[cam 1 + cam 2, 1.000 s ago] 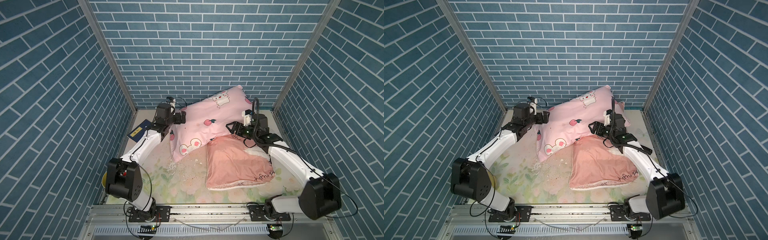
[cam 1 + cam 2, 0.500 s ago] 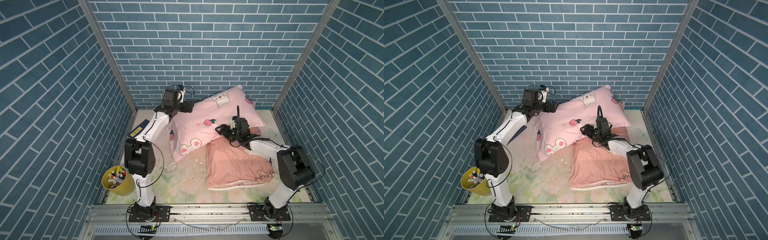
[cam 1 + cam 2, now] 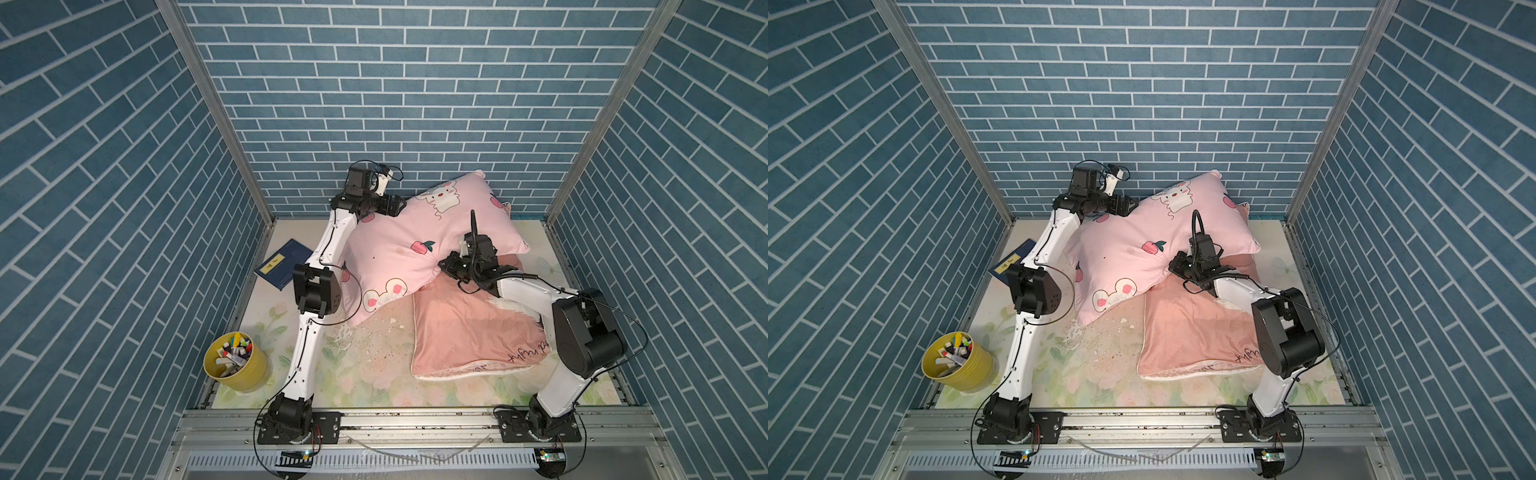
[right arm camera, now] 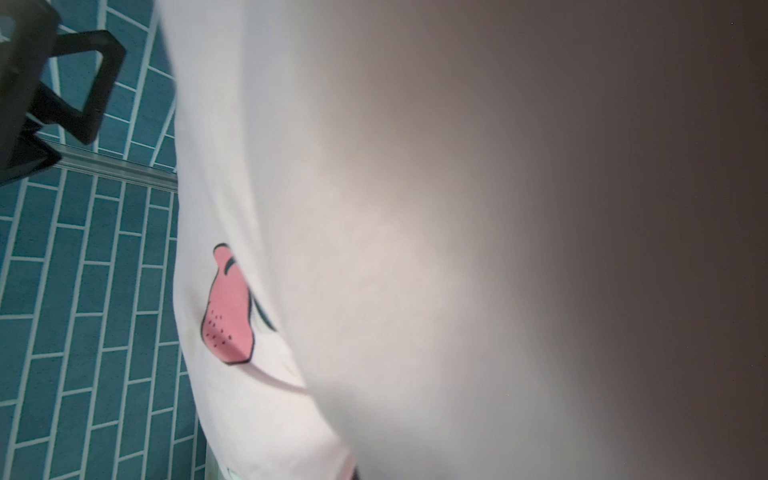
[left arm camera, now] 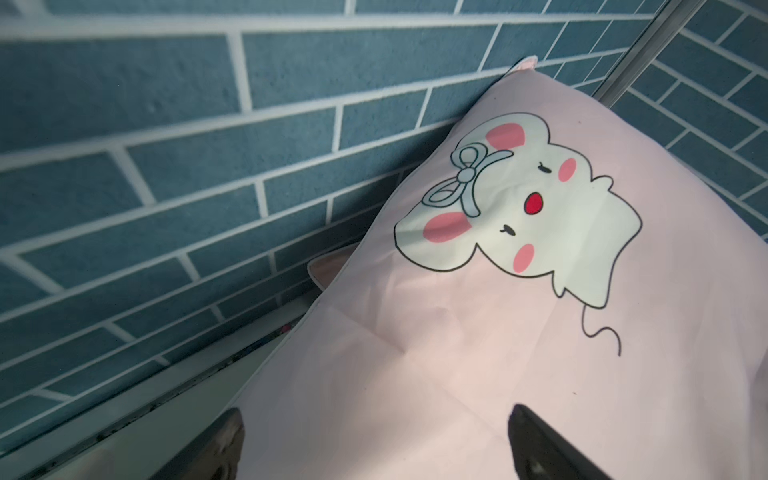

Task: Zip up pillowcases
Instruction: Pick up the pillowcase from the pillowcase.

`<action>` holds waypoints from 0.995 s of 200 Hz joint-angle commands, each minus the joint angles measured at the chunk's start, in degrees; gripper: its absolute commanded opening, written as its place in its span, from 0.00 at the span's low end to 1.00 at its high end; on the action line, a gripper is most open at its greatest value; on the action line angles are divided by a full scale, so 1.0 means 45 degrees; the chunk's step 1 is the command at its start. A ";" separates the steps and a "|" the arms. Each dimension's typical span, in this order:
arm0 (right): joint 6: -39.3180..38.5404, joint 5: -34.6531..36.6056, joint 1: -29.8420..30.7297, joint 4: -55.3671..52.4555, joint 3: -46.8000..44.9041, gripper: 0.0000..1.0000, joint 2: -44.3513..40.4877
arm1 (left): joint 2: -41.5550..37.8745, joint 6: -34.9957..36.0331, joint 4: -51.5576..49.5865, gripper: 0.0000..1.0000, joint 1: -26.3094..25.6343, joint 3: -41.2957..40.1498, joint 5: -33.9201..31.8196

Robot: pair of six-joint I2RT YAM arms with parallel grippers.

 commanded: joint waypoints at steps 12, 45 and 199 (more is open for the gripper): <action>-0.0680 0.0033 -0.0074 -0.0580 -0.0798 0.00 -0.0855 | 0.0239 -0.0307 0.0245 1.00 -0.0044 -0.0260 0.0606; -0.1395 0.0098 -0.0065 -0.1450 -0.0794 0.00 -0.1460 | 0.0328 -0.0324 0.0071 1.00 -0.0097 -0.0482 0.0942; -0.2564 -0.0950 -0.0056 -0.2382 0.0838 0.00 -0.1176 | 0.0180 0.0541 -0.1150 0.00 -0.1236 -0.0883 -0.1026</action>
